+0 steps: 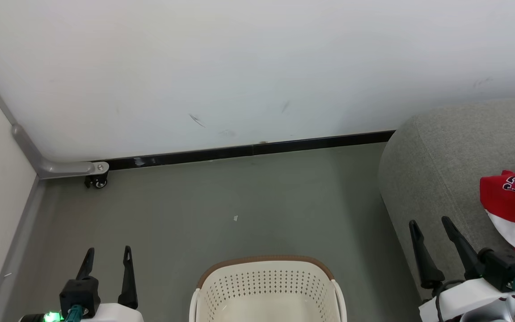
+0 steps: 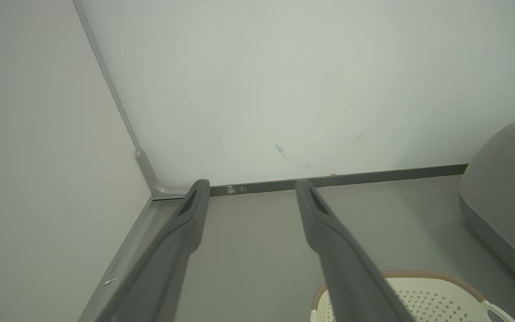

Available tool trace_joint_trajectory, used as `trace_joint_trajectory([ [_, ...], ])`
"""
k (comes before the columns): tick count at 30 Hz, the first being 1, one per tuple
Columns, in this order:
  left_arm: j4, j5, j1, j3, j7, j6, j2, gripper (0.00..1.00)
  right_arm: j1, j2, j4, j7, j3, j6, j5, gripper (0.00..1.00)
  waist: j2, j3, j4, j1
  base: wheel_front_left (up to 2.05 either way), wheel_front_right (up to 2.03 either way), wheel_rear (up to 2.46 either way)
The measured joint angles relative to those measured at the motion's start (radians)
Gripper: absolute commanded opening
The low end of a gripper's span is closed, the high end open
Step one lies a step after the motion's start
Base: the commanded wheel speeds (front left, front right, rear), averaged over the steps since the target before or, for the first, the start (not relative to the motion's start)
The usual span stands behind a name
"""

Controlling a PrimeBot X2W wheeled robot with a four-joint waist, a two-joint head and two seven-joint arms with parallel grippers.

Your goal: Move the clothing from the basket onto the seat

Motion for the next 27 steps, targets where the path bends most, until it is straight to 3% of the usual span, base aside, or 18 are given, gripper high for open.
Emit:
trace_joint_trajectory([
  [27,0.028,0.015,-0.049,-0.032,0.047,-0.01,-0.002,1.0,0.02,0.012,-0.024,0.0,0.007,0.0,-0.001,1.0,0.0,0.013,0.005,0.0,0.0,0.0,0.0],
])
